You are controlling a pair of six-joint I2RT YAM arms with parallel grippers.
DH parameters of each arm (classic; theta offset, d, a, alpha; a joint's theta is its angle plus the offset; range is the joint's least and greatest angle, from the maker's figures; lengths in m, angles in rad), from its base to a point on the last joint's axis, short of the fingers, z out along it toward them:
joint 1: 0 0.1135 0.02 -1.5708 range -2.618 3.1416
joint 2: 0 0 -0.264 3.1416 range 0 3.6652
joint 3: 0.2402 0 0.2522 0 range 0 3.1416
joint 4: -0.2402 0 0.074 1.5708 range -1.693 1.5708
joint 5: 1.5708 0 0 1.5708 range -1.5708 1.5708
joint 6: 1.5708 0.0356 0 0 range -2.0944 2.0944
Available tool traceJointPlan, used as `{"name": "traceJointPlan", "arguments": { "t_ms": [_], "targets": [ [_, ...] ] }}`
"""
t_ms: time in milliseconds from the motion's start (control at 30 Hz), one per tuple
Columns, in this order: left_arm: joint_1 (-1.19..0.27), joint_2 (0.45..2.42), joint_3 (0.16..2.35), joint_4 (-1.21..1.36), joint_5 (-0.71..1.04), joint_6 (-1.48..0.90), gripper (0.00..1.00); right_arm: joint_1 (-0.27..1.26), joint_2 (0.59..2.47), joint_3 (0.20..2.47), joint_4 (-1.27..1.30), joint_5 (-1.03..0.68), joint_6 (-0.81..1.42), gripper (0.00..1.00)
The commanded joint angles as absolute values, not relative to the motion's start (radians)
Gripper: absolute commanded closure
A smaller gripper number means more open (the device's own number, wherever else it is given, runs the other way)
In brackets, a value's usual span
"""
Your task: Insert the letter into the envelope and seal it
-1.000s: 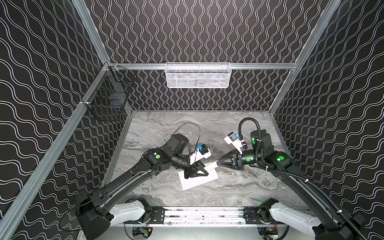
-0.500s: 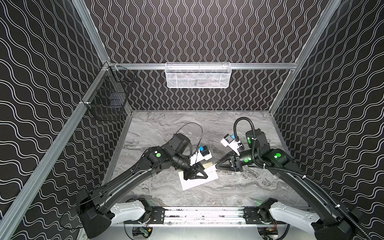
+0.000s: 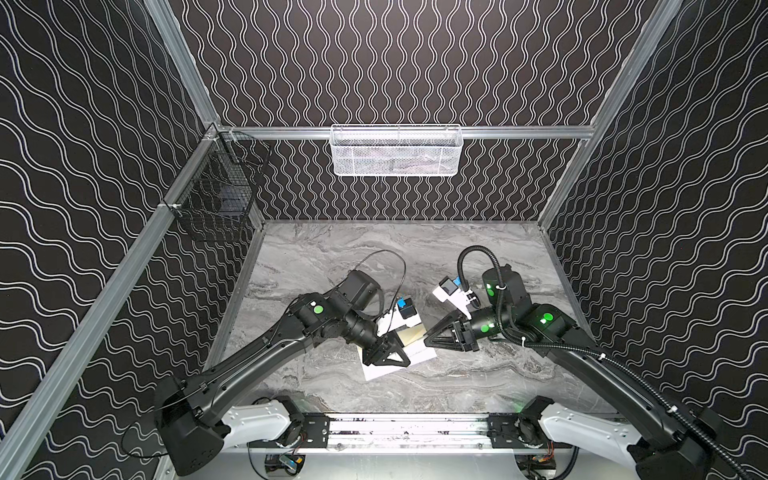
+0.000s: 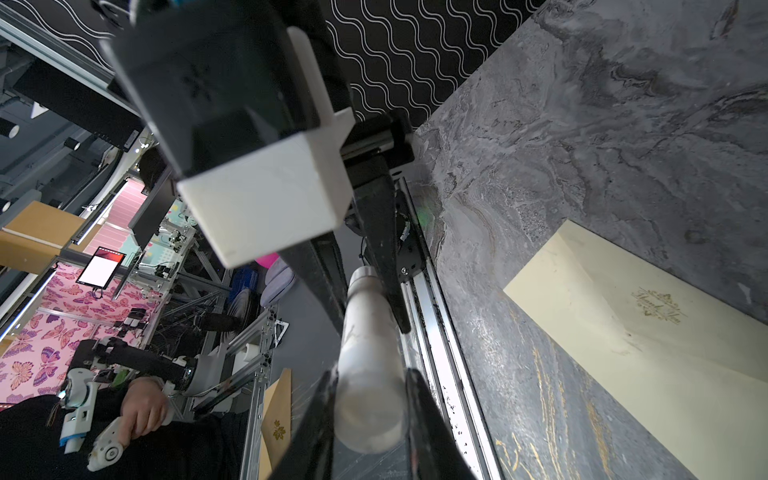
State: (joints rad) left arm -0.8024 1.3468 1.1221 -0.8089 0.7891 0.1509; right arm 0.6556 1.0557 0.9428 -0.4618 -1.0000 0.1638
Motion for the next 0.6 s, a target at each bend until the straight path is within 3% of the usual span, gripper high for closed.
{"name": "traceJointPlan", "arguments": {
  "t_ms": [0,433,567],
  "targets": [
    [-0.790,1.339,1.118,-0.384,0.807,0.100,1.00,0.677,1.061,0.919,-0.448,-1.057,0.174,0.93],
    [-0.761,1.340,1.106,-0.377,0.810,0.098,1.00,0.733,1.108,0.909,-0.394,-1.045,0.197,0.95],
    [-0.752,1.315,1.052,-0.360,0.811,0.075,1.00,0.690,1.067,0.990,-0.511,-0.986,0.134,0.82]
  ]
}}
